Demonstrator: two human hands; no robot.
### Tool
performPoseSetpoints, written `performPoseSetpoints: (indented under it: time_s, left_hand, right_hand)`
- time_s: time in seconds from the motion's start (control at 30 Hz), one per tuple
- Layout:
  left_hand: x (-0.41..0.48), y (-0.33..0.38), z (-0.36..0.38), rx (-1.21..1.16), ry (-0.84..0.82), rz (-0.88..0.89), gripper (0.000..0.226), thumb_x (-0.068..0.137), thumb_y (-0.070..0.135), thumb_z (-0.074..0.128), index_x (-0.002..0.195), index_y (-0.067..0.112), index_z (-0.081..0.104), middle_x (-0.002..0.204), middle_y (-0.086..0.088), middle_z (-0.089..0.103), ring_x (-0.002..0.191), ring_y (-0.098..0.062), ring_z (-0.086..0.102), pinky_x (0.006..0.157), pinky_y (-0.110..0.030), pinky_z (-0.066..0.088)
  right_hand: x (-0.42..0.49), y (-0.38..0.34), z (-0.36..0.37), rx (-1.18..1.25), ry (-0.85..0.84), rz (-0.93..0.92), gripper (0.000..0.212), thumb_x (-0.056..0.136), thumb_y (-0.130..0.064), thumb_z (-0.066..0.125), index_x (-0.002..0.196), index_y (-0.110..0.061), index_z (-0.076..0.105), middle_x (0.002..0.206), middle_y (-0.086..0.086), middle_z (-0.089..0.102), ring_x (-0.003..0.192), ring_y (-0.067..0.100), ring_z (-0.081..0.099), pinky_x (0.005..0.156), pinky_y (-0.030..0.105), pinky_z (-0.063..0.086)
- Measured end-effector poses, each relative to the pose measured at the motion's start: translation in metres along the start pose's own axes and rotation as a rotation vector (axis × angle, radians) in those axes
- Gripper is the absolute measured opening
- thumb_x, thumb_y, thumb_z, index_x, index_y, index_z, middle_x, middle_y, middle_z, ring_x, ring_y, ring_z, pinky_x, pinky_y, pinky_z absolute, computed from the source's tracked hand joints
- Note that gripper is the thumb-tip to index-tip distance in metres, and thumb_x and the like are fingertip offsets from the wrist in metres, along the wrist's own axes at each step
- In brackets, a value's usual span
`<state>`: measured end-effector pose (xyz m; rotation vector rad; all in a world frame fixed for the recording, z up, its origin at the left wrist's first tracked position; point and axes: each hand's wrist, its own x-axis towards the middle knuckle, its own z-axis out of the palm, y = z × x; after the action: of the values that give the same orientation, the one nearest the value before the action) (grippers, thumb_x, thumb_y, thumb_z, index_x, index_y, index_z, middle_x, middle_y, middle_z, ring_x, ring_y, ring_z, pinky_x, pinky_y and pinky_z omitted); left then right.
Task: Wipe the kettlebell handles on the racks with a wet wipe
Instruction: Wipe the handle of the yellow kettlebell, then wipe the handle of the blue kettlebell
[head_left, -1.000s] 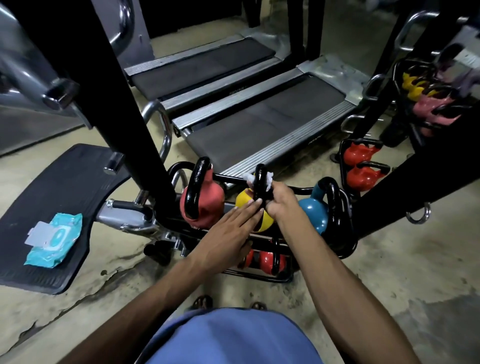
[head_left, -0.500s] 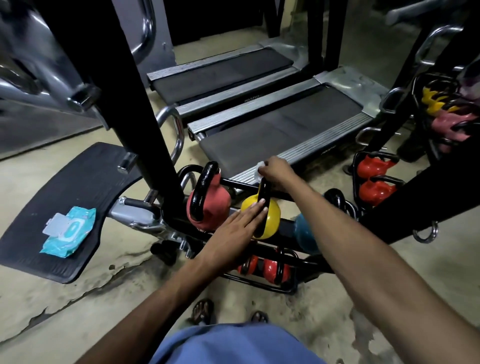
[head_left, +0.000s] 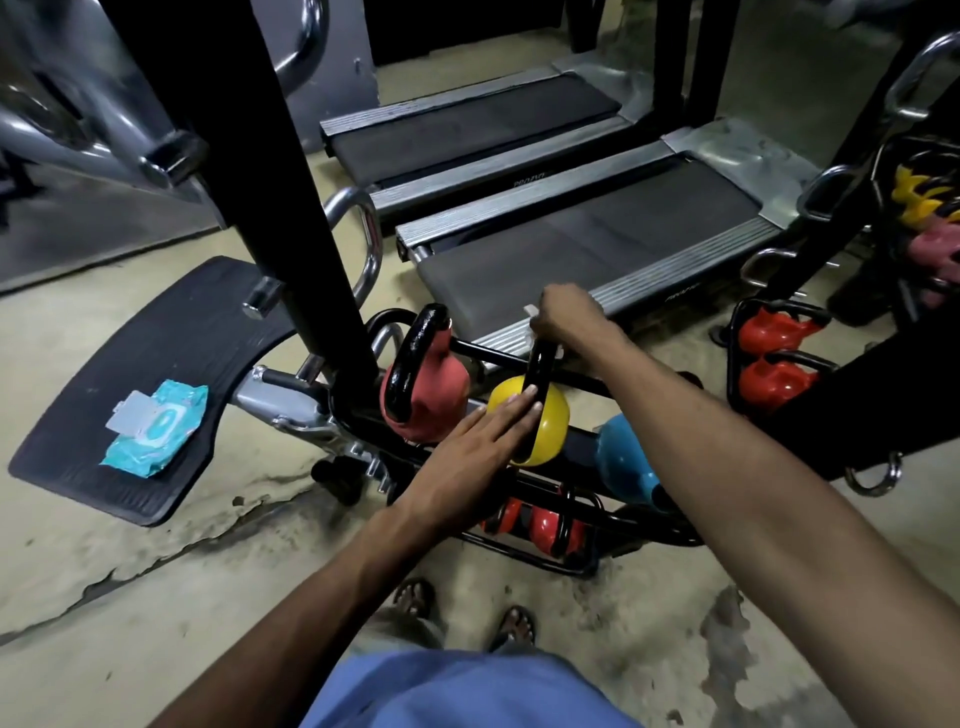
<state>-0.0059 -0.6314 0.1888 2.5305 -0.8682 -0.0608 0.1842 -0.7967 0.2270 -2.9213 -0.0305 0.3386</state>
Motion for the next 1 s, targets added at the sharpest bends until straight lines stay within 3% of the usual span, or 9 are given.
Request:
performPoseSetpoints:
  time_s: [0.17,0.3,0.37,0.43,0.5,0.57,0.67,0.8,1.0]
  left_hand:
    - [0.002,-0.008,0.006,-0.003,0.009,0.010,0.094,0.081,0.013,0.067,0.163,0.016,0.021,0.173,0.002,0.005,0.158,-0.009,0.010,0.122,-0.039,0.030]
    - [0.004,-0.013,0.004,-0.045,0.022,0.058,0.092,0.079,0.012,0.071,0.161,0.012,0.028,0.172,-0.002,0.014,0.155,-0.015,0.021,0.123,-0.034,0.030]
    - [0.005,-0.016,0.002,-0.047,0.023,0.076,0.089,0.081,0.013,0.071,0.160,0.012,0.030,0.171,-0.002,0.015,0.154,-0.015,0.023,0.123,-0.031,0.027]
    - [0.005,-0.020,0.000,-0.061,0.013,0.094,0.087,0.083,0.013,0.069,0.161,0.013,0.030,0.171,0.000,0.015,0.154,-0.014,0.022,0.124,-0.029,0.025]
    - [0.006,-0.024,-0.001,-0.084,0.004,0.108,0.086,0.083,0.012,0.068,0.160,0.014,0.031,0.171,0.002,0.016,0.153,-0.014,0.024,0.124,-0.030,0.026]
    - [0.007,-0.028,0.000,-0.107,0.003,0.127,0.083,0.083,0.012,0.067,0.159,0.014,0.033,0.171,0.002,0.017,0.153,-0.015,0.027,0.123,-0.034,0.030]
    - [0.006,-0.031,0.002,-0.142,0.009,0.130,0.081,0.084,0.012,0.066,0.159,0.015,0.034,0.171,0.004,0.017,0.153,-0.014,0.026,0.120,-0.040,0.034]
    - [0.005,-0.029,0.005,-0.145,0.015,0.144,0.079,0.088,0.015,0.066,0.159,0.012,0.032,0.171,-0.001,0.016,0.156,-0.016,0.021,0.121,-0.047,0.032]
    - [0.005,-0.015,0.004,-0.132,0.058,0.193,0.071,0.093,0.018,0.062,0.157,0.009,0.035,0.169,-0.006,0.023,0.157,-0.019,0.020,0.126,-0.048,0.023]
  right_hand:
    - [-0.029,0.018,0.040,0.667,0.308,0.351,0.038,0.100,-0.027,0.055,0.095,0.008,0.071,0.098,0.028,0.071,0.095,0.043,0.067,0.071,0.038,0.044]
    - [-0.062,-0.001,0.059,1.570,0.309,0.590,0.016,0.095,-0.004,0.055,0.086,0.005,0.065,0.074,0.020,0.067,0.073,0.033,0.067,0.068,0.041,0.053]
    - [-0.080,-0.014,0.056,1.749,0.305,0.631,0.015,0.092,0.002,0.049,0.088,0.004,0.063,0.071,0.020,0.071,0.065,0.032,0.071,0.067,0.041,0.058]
    - [-0.103,-0.021,0.057,1.694,0.331,0.652,0.022,0.089,0.005,0.047,0.081,-0.001,0.066,0.060,0.006,0.070,0.055,0.018,0.069,0.056,0.025,0.055]
    - [-0.123,-0.024,0.068,1.540,0.381,0.623,0.027,0.087,-0.001,0.050,0.069,-0.012,0.066,0.059,-0.005,0.067,0.060,0.014,0.063,0.059,0.025,0.050]
    - [-0.144,-0.026,0.082,1.313,0.425,0.530,0.024,0.095,-0.013,0.055,0.076,-0.015,0.069,0.069,-0.008,0.069,0.070,0.009,0.063,0.071,0.030,0.050]
    - [-0.173,-0.031,0.093,1.112,0.505,0.389,0.018,0.101,-0.010,0.055,0.091,-0.020,0.065,0.078,-0.015,0.065,0.075,-0.010,0.062,0.069,0.017,0.046]
    - [-0.195,-0.024,0.100,0.890,0.570,0.271,0.009,0.099,-0.015,0.061,0.103,-0.014,0.069,0.094,-0.001,0.071,0.086,0.012,0.066,0.076,0.033,0.055]
    - [-0.210,0.004,0.093,0.849,0.485,0.162,0.011,0.097,-0.022,0.068,0.106,-0.019,0.073,0.096,-0.011,0.074,0.091,0.006,0.070,0.081,0.035,0.057]
